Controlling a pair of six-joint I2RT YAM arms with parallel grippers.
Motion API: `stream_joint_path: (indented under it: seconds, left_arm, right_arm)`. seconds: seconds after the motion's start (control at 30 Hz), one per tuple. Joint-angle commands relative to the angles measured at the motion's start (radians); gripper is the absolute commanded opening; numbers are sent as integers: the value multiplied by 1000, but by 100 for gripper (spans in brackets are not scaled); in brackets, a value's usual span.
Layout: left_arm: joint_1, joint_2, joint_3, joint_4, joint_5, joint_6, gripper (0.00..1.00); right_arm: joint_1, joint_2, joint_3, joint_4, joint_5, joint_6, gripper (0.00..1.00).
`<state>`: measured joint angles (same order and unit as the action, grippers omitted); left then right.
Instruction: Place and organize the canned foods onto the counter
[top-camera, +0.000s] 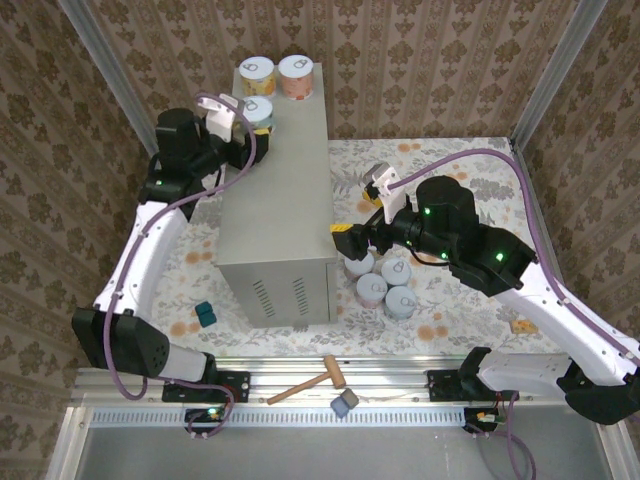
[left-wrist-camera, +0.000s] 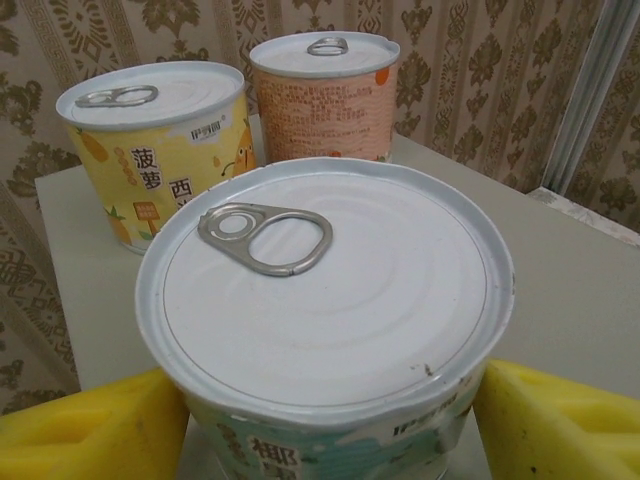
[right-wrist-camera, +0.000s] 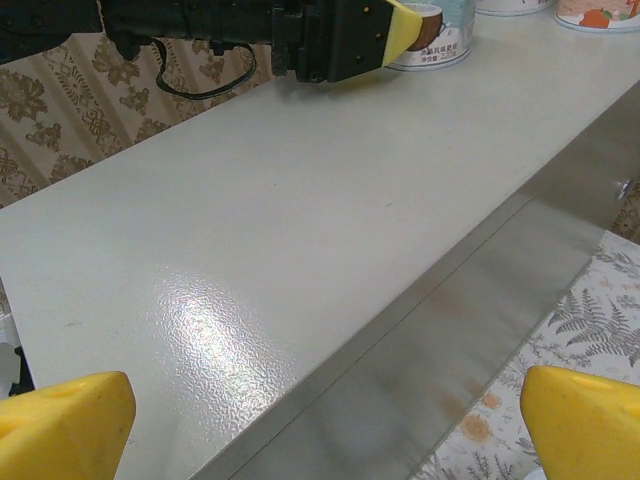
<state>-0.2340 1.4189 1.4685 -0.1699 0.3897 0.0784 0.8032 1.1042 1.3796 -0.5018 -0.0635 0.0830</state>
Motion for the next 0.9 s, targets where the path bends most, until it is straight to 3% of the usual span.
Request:
stream_joint_path:
  seconds: [0.0, 0.87]
  left_arm:
    - [9, 37, 33, 36, 12, -3, 74]
    - [42, 138, 109, 51, 58, -14, 73]
  right_arm:
    - [8, -1, 21, 28, -6, 14, 100]
    - [7, -1, 15, 28, 3, 12, 100]
